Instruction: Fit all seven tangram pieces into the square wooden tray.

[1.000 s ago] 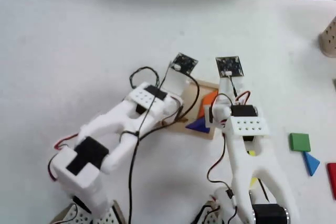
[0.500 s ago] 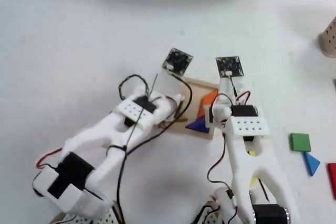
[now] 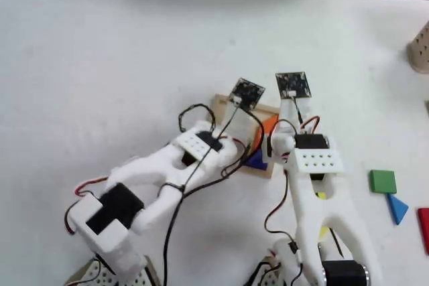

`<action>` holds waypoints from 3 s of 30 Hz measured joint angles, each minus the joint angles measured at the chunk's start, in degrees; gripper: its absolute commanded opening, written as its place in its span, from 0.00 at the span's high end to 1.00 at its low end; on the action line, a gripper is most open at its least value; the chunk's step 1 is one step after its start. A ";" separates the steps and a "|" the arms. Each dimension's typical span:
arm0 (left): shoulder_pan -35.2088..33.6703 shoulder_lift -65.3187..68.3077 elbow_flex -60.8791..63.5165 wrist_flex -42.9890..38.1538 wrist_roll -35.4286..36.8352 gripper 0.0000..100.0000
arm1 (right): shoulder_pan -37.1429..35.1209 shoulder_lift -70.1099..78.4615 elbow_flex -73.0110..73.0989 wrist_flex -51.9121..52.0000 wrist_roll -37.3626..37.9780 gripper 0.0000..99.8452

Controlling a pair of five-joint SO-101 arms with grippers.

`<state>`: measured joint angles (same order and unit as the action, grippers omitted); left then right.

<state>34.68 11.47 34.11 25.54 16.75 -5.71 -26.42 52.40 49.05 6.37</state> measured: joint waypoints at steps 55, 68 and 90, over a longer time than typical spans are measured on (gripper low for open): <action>-26.64 -6.07 -0.70 -3.16 -15.03 0.82 | 59.25 0.18 -6.68 4.84 34.90 0.84; -27.78 -6.07 -0.79 1.67 -15.21 0.79 | 58.64 29.10 -20.48 5.45 46.86 0.79; -27.52 -5.63 -0.79 1.67 -15.21 0.79 | 58.73 41.58 -32.79 8.18 48.44 0.95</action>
<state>7.16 5.85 33.32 27.21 1.54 53.01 15.16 19.60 57.23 54.81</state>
